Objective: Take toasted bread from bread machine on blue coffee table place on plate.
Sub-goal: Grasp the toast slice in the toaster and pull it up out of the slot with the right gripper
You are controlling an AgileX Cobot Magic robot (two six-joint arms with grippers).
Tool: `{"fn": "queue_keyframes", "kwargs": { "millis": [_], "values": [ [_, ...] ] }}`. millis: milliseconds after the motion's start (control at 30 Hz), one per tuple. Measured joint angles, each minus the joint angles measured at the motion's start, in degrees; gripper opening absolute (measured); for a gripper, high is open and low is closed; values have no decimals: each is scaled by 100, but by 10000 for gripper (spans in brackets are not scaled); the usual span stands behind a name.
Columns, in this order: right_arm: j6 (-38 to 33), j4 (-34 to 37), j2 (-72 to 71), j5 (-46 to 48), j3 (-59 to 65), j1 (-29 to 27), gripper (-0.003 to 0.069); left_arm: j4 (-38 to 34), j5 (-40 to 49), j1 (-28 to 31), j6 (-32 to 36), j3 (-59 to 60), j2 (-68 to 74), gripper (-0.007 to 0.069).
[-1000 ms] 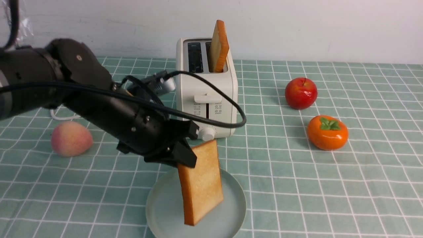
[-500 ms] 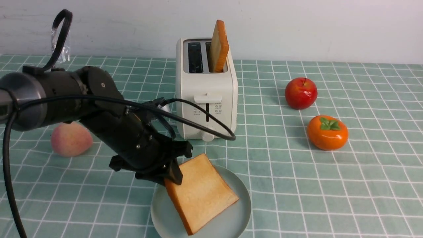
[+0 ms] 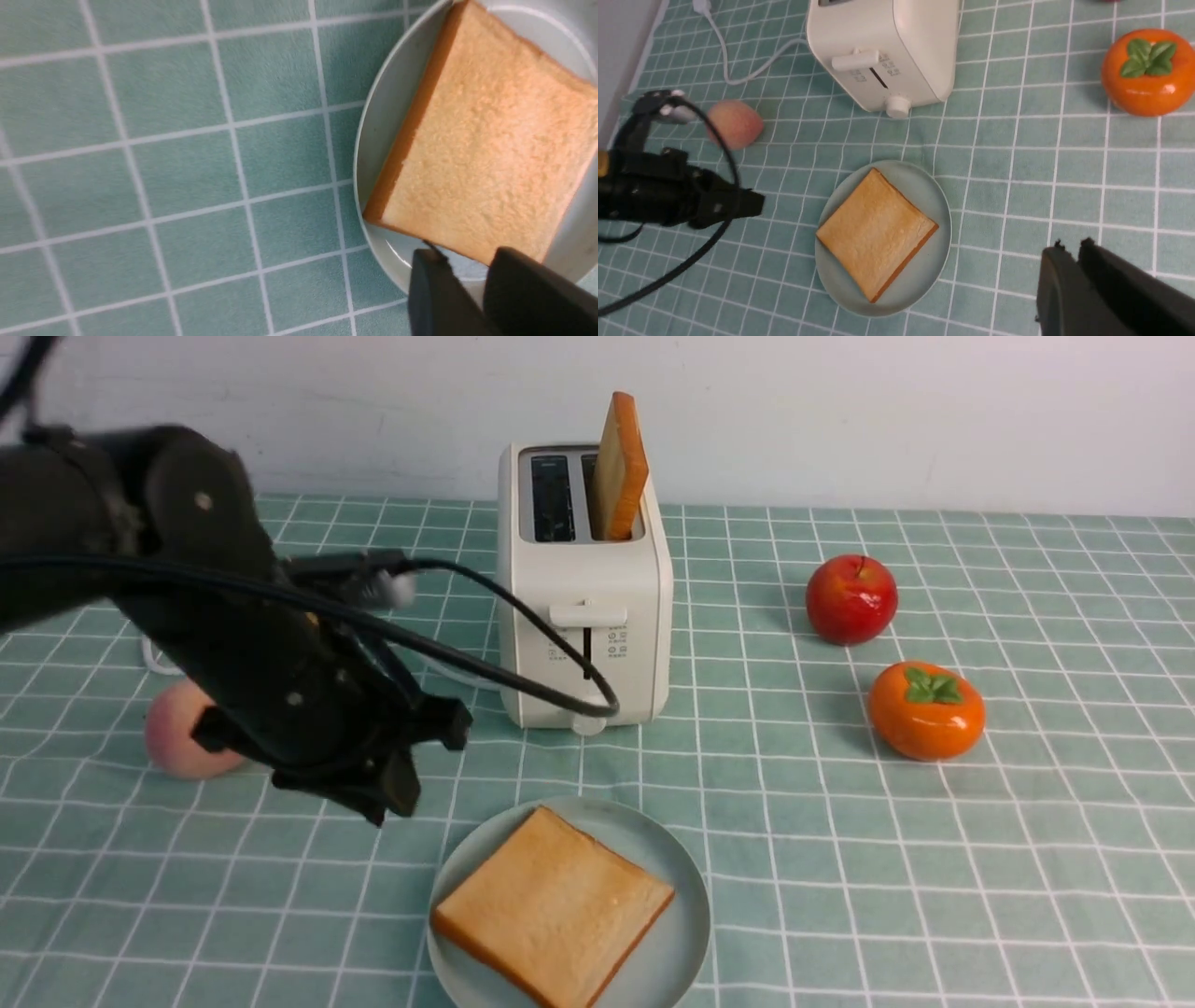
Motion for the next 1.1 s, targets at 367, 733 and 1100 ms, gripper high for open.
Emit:
{"fn": "queue_keyframes", "kwargs": {
  "millis": [367,733,1100],
  "values": [
    [86,-794,2109,-186,-2005,1004,54,269,-209,0,-200,813,-2581,-14],
    [1156,-2661,4686,-934,-4343,2576,201,276,-417,0,-542,2276,-4167,-14],
    [1155,-3021,6086,-2524,-4878,2931,512,332,-392,0,-818,2398,-4636,-14]
  ]
}}
